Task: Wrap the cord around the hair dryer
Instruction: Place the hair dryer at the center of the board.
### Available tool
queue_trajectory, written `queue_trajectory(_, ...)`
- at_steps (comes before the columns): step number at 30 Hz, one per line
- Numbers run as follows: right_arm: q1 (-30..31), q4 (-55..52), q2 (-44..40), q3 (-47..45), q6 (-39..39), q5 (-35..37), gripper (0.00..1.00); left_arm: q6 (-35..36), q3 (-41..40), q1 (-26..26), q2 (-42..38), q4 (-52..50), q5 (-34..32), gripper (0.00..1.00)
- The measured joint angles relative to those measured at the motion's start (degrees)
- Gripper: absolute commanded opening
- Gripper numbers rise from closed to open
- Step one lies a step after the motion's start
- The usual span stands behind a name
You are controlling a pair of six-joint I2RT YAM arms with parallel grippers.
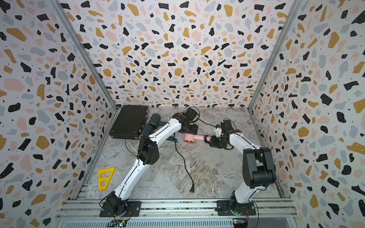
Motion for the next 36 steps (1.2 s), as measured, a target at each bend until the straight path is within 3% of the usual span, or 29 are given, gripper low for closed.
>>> queue_trajectory(1,-0.15,0.7,0.26,0.0,0.02,0.35,0.0,0.96,-0.02,0.07,0.0,-0.26,0.35,0.99)
queue_trajectory(8,-1.73,4.07,1.03,0.0,0.81,1.88,0.0,3.82,-0.07,0.07,0.0,-0.33,3.48,0.99)
queue_trajectory(16,-1.73,4.94,1.09,-1.14,0.83,3.34,0.0,6.12,-1.57,0.39,-1.49,0.13,2.62,0.99)
queue_trajectory(19,-1.73,5.16,1.6,-2.03,0.79,3.8,0.12,7.26,-3.28,0.92,-4.44,-0.13,1.99,0.99)
queue_trajectory(23,-1.75,4.81,1.81,-2.73,0.44,4.66,0.36,8.85,-3.48,1.53,-9.29,0.02,1.88,0.99)
queue_trajectory(26,-1.75,4.28,1.81,-2.73,0.31,5.35,0.44,9.9,-4.11,1.92,-13.51,0.57,1.95,0.99)
queue_trajectory(36,-1.73,1.33,0.07,-2.56,-0.52,6.86,0.46,11.93,-10.95,2.29,-21.84,1.29,2.01,0.99)
